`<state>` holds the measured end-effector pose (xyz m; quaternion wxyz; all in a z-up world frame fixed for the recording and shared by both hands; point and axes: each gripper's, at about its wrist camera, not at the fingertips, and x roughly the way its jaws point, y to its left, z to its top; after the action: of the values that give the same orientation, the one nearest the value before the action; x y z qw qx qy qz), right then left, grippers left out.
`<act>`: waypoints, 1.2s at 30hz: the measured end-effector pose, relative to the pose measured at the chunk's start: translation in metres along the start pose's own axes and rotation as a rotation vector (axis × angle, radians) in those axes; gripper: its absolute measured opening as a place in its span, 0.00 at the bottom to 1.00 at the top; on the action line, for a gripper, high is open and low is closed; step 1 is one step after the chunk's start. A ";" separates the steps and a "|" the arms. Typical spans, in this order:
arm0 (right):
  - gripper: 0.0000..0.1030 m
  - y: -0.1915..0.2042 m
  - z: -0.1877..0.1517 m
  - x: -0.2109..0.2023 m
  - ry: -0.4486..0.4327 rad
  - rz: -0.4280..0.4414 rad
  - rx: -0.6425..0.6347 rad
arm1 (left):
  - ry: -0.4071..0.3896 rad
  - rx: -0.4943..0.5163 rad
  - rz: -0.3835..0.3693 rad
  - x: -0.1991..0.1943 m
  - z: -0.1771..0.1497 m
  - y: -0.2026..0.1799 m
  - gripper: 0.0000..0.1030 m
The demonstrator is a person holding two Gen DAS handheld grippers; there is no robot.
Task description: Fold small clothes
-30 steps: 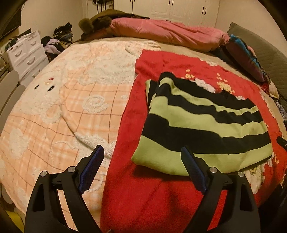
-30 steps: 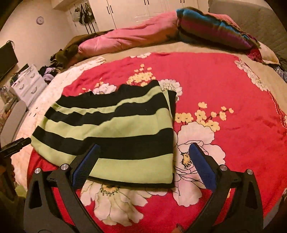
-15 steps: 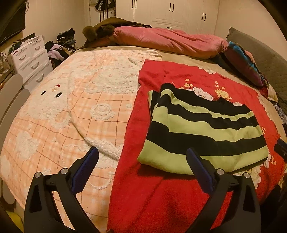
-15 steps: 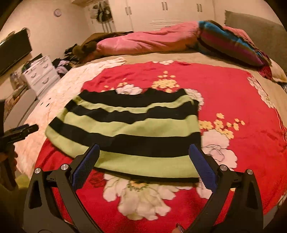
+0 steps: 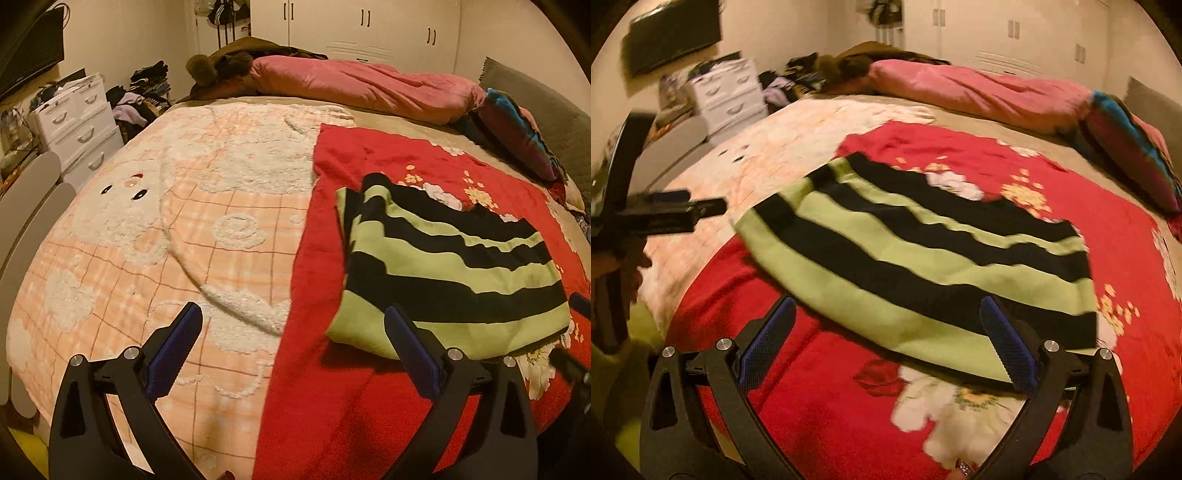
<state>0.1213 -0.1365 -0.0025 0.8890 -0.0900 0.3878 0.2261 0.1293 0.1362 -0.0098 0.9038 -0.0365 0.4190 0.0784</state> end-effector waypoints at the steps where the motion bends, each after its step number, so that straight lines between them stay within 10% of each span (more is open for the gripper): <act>1: 0.91 0.006 0.000 0.003 0.002 0.002 -0.014 | 0.001 -0.005 0.000 0.001 0.000 0.003 0.96; 19: 0.91 0.069 0.008 0.054 0.040 0.051 -0.121 | 0.039 -0.105 -0.031 0.027 0.007 0.038 0.96; 36: 0.91 0.113 0.009 0.106 0.010 -0.006 -0.269 | 0.232 -0.272 -0.466 0.137 0.085 0.005 0.95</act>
<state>0.1367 0.0013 -0.0722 0.8676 -0.2107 0.3582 0.2730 0.2790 0.1677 -0.0592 0.8305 -0.2610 0.4855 -0.0804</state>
